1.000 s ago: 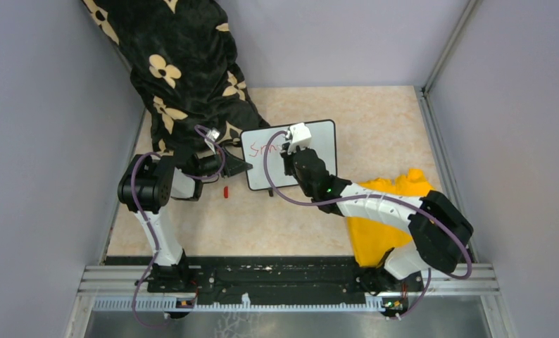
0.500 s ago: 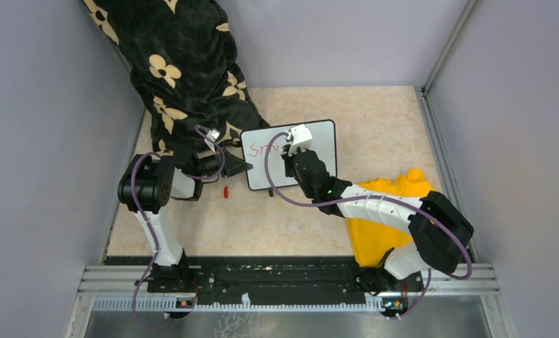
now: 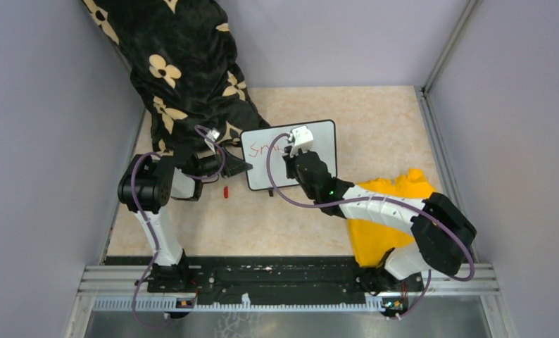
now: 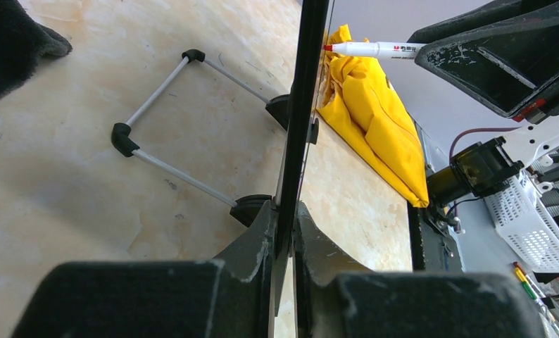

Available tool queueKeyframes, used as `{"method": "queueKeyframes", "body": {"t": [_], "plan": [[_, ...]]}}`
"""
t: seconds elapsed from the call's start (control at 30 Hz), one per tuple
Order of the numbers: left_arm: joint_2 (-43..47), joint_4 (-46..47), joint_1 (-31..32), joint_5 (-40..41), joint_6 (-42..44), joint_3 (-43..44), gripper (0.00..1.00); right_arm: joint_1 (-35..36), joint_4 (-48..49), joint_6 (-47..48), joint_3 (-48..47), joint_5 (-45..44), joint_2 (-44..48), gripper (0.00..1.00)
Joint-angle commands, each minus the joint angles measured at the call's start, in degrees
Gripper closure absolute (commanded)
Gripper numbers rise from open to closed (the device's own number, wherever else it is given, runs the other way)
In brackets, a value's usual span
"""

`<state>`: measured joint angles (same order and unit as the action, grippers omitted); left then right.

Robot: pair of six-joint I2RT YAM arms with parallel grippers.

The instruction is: Write a sentence on the whiteboard

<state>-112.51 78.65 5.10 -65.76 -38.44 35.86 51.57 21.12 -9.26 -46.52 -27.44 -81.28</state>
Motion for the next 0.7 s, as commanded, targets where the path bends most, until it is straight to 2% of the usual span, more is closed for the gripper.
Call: {"method": "queueKeyframes", "body": {"t": [0.0, 0.27, 0.67], "plan": [[-0.9, -1.2, -0.1, -0.5, 0.7, -0.9, 1.0, -0.8, 0.3, -0.8, -0.4, 0.0, 4.2, 1.0], [-0.8, -1.2, -0.1, -0.5, 0.7, -0.8, 1.0, -0.9, 0.9, 0.7, -3.2, -1.3, 5.9, 1.0], [-0.8, -1.4, 0.1, -0.5, 0.8, -0.8, 1.0, -2.6, 3.1, 0.9, -6.3, -0.4, 2.6, 1.0]]}}
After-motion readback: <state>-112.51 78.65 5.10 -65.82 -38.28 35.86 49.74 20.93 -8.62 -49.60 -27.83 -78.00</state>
